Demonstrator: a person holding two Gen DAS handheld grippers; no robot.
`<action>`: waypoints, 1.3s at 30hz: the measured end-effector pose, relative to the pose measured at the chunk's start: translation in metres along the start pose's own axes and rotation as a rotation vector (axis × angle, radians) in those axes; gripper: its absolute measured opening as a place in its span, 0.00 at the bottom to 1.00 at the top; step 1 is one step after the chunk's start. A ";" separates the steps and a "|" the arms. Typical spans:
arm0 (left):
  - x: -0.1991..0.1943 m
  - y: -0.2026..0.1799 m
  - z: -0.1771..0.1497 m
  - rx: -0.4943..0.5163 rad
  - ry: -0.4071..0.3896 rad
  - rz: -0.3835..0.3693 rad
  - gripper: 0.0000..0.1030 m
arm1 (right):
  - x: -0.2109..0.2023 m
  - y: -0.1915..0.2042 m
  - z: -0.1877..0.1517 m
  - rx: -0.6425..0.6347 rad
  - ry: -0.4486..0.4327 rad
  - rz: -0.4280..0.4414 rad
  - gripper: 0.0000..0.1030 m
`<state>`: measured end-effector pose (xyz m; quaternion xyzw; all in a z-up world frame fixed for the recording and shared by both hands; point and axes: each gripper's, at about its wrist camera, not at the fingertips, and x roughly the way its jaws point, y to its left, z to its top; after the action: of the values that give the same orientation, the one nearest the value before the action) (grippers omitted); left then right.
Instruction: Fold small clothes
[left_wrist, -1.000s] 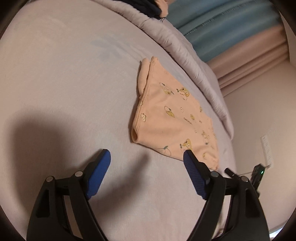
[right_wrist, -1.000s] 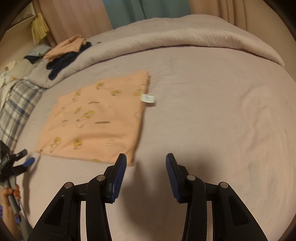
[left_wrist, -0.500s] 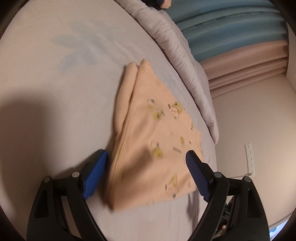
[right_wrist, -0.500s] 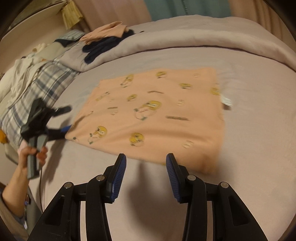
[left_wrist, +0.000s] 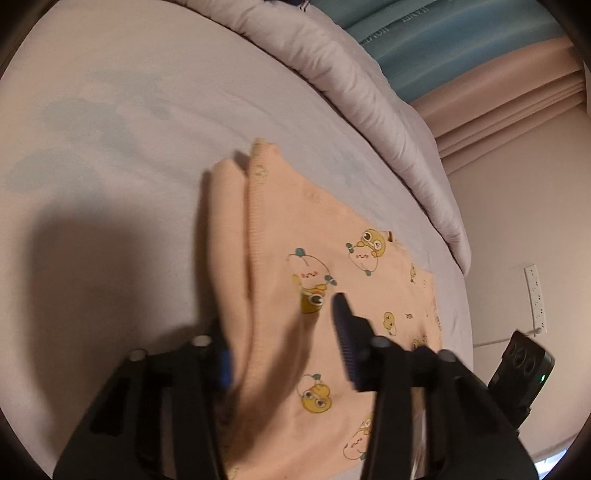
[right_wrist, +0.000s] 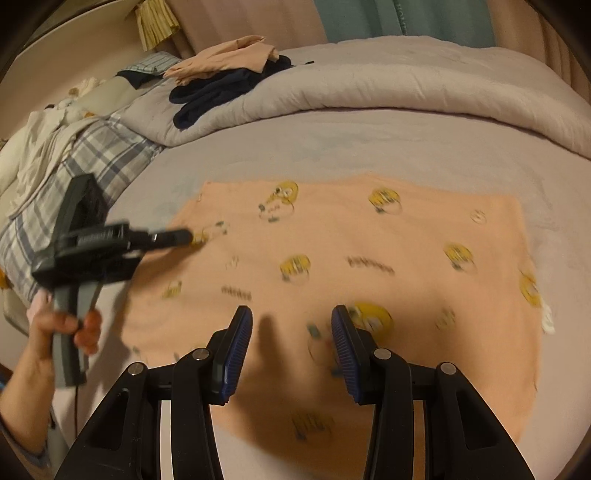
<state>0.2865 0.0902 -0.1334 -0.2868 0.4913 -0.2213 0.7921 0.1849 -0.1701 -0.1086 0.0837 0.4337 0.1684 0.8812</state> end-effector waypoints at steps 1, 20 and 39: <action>-0.002 0.001 -0.001 -0.002 -0.005 0.006 0.34 | 0.003 0.001 0.003 0.006 0.004 0.001 0.42; -0.028 -0.061 -0.010 0.205 -0.082 0.137 0.13 | 0.010 0.019 0.008 -0.040 0.068 0.002 0.37; 0.000 -0.111 -0.024 0.301 -0.019 0.109 0.10 | 0.006 -0.073 -0.001 0.473 0.026 0.386 0.46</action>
<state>0.2574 0.0023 -0.0676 -0.1398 0.4600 -0.2464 0.8415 0.2032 -0.2355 -0.1349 0.3655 0.4481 0.2282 0.7833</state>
